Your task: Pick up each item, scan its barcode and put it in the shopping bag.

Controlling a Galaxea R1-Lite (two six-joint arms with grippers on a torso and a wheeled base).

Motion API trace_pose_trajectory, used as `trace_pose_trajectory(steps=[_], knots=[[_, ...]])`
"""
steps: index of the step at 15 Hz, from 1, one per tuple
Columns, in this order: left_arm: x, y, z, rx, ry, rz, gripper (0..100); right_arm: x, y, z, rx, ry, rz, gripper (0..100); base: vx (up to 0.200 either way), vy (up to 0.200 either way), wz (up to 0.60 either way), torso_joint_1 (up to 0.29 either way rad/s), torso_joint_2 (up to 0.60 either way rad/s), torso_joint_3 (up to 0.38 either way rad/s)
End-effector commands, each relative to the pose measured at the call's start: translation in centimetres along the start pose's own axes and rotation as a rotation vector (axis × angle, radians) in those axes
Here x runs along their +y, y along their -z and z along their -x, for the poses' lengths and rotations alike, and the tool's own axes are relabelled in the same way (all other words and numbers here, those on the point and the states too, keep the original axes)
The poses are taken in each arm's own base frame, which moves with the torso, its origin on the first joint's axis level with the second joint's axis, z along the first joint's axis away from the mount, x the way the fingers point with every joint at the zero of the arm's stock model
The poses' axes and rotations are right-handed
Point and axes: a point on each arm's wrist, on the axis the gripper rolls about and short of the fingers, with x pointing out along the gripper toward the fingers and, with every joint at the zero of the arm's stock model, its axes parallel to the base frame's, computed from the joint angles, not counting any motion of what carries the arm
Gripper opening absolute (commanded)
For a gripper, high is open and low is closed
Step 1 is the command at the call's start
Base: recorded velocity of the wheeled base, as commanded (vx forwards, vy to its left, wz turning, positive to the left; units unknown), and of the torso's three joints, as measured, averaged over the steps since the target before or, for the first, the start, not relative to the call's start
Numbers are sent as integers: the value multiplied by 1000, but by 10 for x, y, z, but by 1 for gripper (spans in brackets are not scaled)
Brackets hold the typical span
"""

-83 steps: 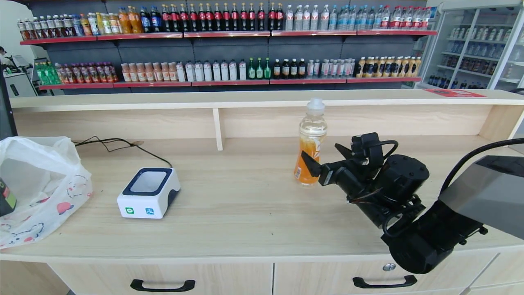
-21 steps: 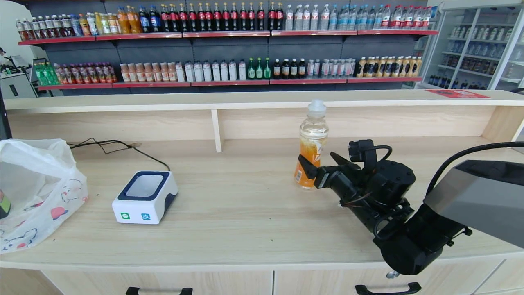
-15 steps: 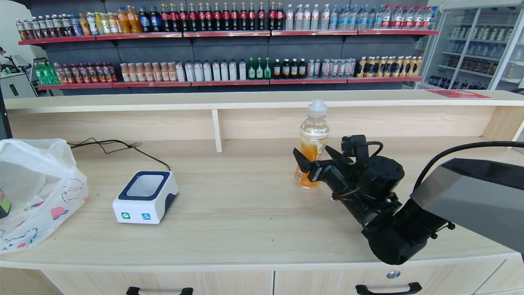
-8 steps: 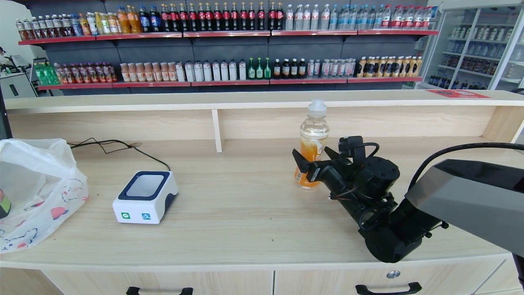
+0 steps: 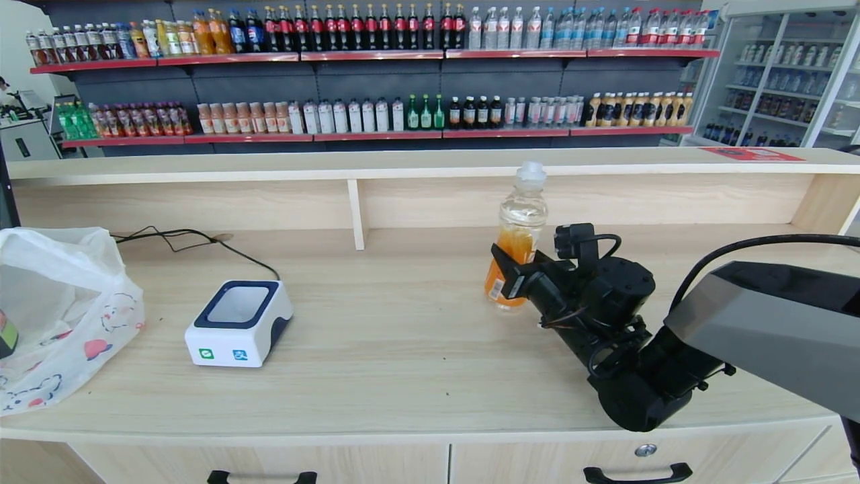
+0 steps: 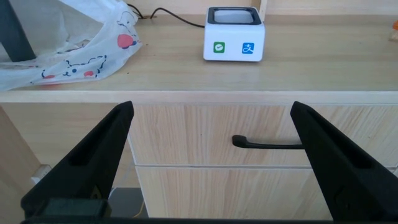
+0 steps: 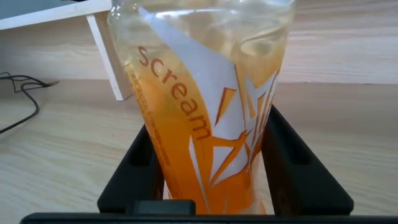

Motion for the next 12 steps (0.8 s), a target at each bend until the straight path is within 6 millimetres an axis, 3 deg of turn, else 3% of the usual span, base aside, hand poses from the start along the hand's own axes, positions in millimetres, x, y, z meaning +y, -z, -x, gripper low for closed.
trace_pose_trajectory(steps=[1,12], knots=[[0,0,0,-1,0,0,100,1,-6,-1,-21,-2,-2,0,0,0,0,0,0,0],[0,0,0,-1,0,0,100,4,-28,0,-76,-3,4,0,0,0,0,0,0,0]])
